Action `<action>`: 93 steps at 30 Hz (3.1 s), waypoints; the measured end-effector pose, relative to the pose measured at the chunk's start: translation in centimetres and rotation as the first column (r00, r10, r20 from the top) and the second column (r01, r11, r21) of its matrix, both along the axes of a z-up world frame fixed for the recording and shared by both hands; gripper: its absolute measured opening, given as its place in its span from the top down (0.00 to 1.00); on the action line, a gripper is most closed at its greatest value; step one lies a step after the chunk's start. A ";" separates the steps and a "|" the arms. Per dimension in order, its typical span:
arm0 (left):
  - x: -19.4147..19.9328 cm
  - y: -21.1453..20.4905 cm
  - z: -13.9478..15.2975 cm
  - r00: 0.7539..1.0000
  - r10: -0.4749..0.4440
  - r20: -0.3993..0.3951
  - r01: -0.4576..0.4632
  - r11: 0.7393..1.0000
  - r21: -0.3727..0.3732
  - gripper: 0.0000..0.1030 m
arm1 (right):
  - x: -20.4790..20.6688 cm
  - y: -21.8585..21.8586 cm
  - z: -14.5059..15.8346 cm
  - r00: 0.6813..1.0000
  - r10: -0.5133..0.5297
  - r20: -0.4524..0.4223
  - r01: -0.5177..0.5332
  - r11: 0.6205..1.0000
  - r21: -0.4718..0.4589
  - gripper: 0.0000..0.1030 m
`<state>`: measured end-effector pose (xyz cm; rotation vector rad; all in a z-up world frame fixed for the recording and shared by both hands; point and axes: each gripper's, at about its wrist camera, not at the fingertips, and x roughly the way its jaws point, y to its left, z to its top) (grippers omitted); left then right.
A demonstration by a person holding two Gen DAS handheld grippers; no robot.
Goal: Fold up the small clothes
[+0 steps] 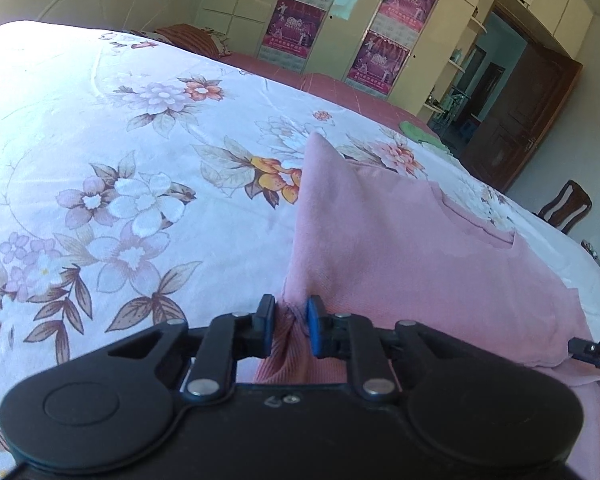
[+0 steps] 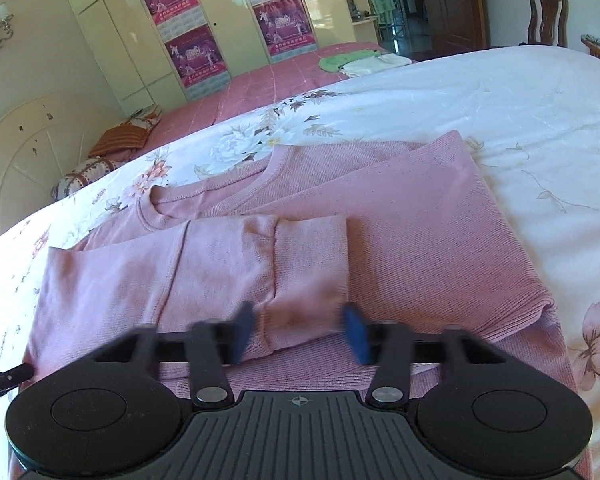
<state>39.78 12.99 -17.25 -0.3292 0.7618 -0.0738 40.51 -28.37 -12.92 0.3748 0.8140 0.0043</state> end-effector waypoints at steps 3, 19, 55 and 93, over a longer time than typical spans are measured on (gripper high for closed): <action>0.1 0.4 -0.7 1.000 0.004 -0.010 -0.004 1.000 0.004 0.83 | 0.4 1.0 -0.5 0.999 0.028 -0.026 -0.031 0.996 -0.087 0.87; 4.9 -2.7 2.5 0.998 -0.065 -0.011 0.065 0.997 0.048 0.41 | 2.8 -2.1 0.4 1.000 -0.011 -0.007 0.011 0.998 -0.054 0.46; 8.6 -7.2 2.5 0.986 -0.169 0.011 0.165 0.972 0.169 0.46 | 4.7 1.3 2.0 0.991 0.033 0.128 -0.010 0.984 -0.178 0.70; 0.4 -11.3 0.4 0.956 -0.286 -0.060 0.292 0.922 0.255 0.40 | -0.7 6.5 -1.3 0.977 0.210 -0.024 -0.210 0.951 -0.228 0.70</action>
